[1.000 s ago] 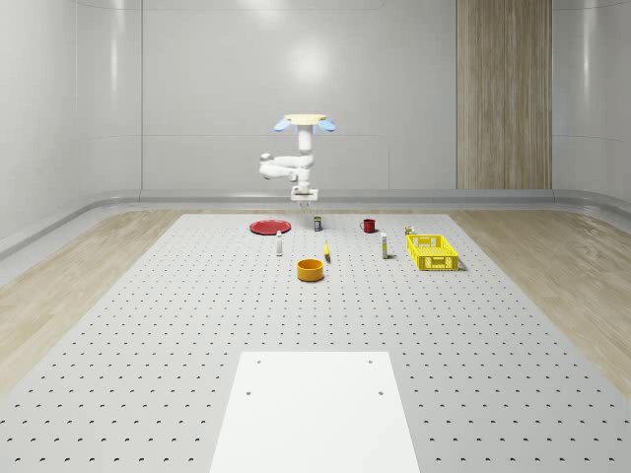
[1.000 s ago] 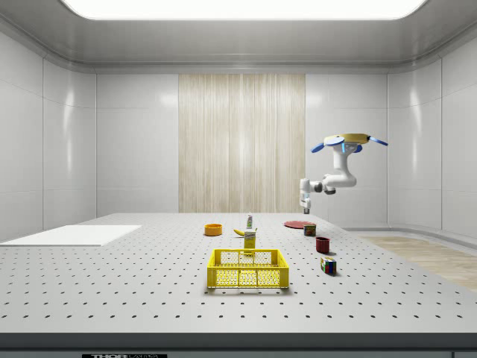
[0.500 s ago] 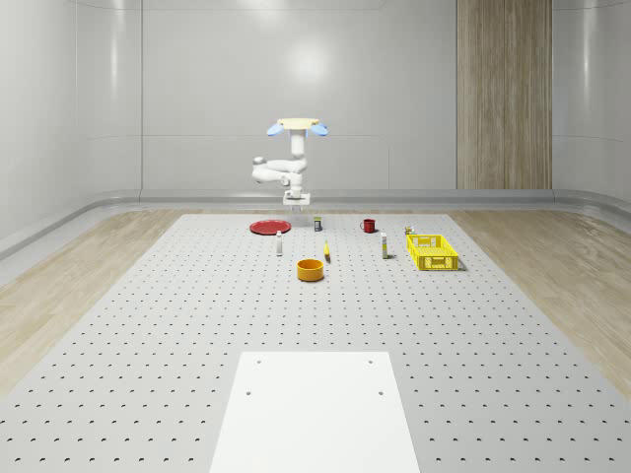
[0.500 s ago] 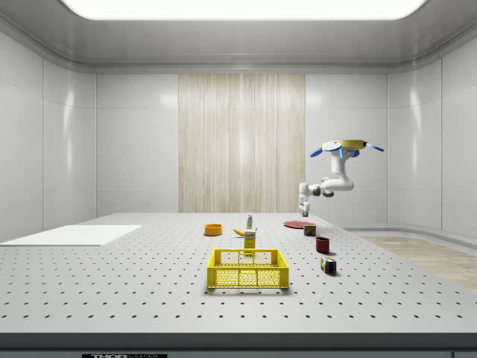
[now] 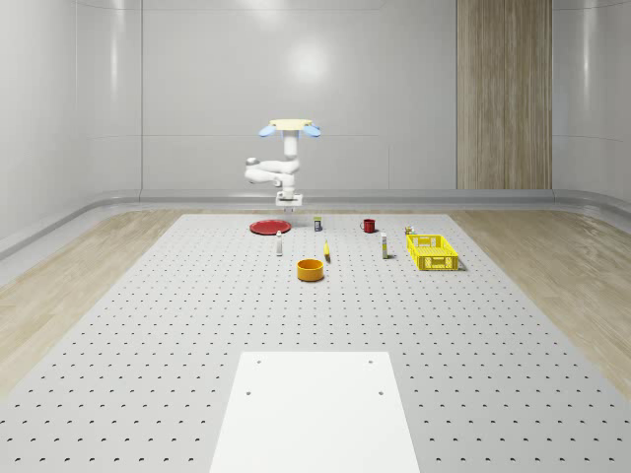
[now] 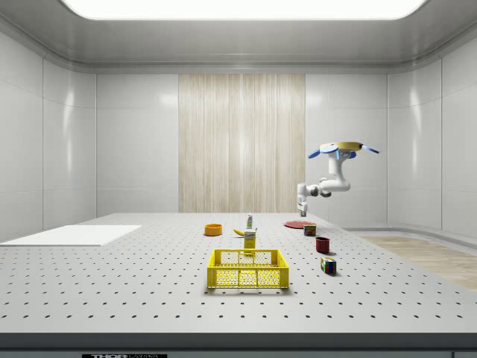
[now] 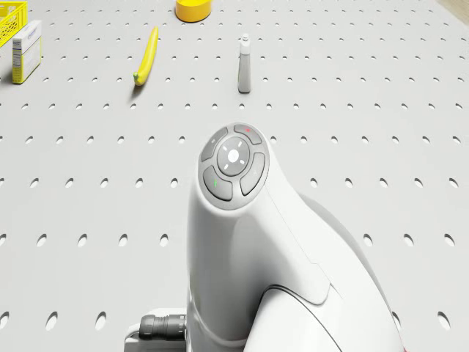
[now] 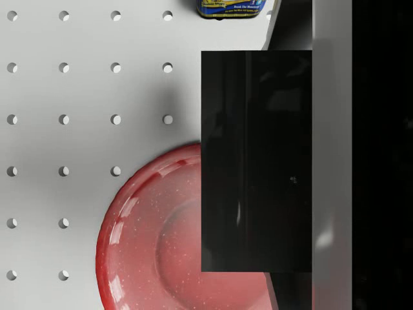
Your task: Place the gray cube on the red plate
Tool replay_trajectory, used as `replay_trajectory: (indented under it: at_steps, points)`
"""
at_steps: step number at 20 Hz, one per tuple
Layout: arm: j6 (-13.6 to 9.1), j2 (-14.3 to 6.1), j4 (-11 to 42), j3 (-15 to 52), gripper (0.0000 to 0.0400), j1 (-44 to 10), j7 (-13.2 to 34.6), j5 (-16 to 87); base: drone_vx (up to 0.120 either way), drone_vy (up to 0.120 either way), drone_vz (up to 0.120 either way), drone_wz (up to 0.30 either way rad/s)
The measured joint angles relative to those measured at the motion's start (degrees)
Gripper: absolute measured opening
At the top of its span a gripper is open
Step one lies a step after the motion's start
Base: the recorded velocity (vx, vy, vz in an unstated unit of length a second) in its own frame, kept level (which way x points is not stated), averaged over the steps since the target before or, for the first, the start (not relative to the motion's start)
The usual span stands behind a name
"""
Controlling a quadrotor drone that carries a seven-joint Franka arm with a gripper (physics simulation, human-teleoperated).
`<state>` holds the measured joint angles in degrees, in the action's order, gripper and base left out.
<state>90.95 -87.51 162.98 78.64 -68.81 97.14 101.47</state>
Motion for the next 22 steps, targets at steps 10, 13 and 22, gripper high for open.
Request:
replay_trajectory:
  at_steps: [10, 13, 22]
  points:
    - [0.54, -0.57, -0.02, 0.07, 0.0250, -0.12, 0.09, -0.23, -0.036, -0.120, 0.000, 0.000]
    - [0.68, -0.73, -0.03, 0.09, 0.0250, -0.15, 0.12, -0.29, 0.000, -0.120, -0.093, 0.000]
    - [1.30, -1.17, -0.16, -0.51, 0.0250, -0.31, 0.18, 0.15, 0.000, -0.089, -0.040, 0.000]
